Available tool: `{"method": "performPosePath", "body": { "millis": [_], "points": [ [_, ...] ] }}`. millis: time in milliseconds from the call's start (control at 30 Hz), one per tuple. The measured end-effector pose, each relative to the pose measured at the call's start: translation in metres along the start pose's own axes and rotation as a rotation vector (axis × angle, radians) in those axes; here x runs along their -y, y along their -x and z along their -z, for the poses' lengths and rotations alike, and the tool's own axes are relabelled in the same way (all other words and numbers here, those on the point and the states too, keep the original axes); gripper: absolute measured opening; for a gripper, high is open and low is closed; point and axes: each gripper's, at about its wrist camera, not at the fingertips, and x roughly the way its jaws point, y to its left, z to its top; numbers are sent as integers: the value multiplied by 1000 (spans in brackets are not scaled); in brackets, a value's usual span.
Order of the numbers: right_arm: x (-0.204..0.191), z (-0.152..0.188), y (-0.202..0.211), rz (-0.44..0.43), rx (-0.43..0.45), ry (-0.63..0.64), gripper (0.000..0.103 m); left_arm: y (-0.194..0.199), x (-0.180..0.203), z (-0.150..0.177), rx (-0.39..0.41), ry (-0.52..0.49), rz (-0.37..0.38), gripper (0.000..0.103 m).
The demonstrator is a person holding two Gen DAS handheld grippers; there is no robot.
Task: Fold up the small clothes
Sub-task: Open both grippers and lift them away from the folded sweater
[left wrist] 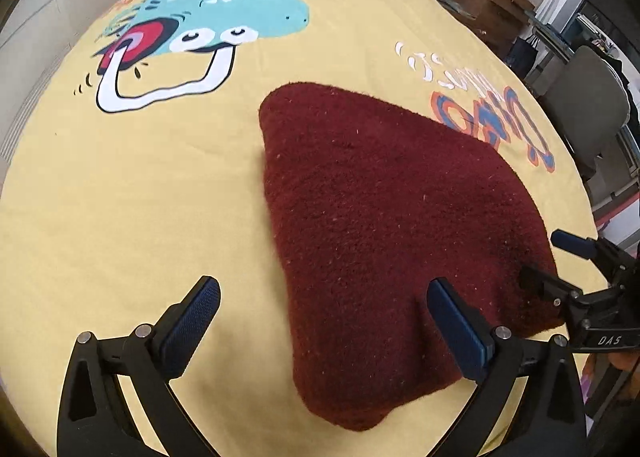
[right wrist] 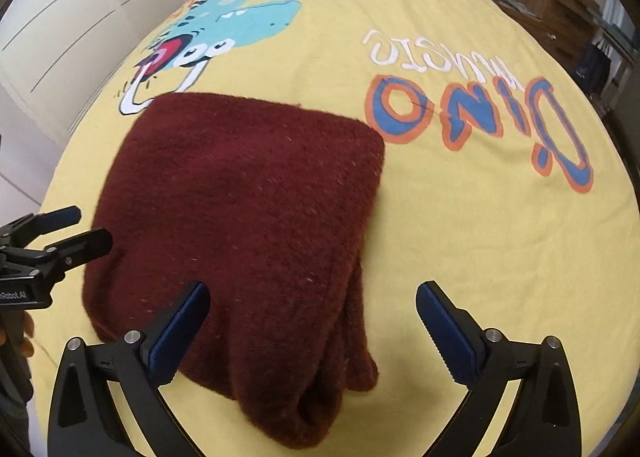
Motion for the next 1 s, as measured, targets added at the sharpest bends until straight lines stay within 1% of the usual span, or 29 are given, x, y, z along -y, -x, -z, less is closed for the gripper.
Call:
{"method": "performPosePath", "body": {
  "millis": [100,167,200,367,500,600,733,833,1000],
  "points": [
    [14,5,-9,28,-6,-19,103,-11,-2,1,-20,9,-25,102],
    [25,9,-16,15,-16,-47,103,-20,-4,2,-36,11,-46,102],
    [30,11,-19,6,-19,-55,103,-24,-6,4,-38,14,-44,102],
    [40,26,-37,-26,-13,-72,103,-41,-12,17,-23,3,-46,103],
    [39,26,-34,-20,-5,-90,103,-46,-10,22,-3,-11,-57,103],
    [33,24,-21,-8,6,-83,103,-42,-9,21,10,-6,-64,103],
    [28,26,16,-15,89,-97,103,-21,-5,24,42,-7,-79,102],
    [26,30,50,0,141,-93,103,3,-2,29,72,-16,-112,102],
    [24,44,101,31,207,-81,103,52,3,38,123,-18,-141,102]
  ]
}}
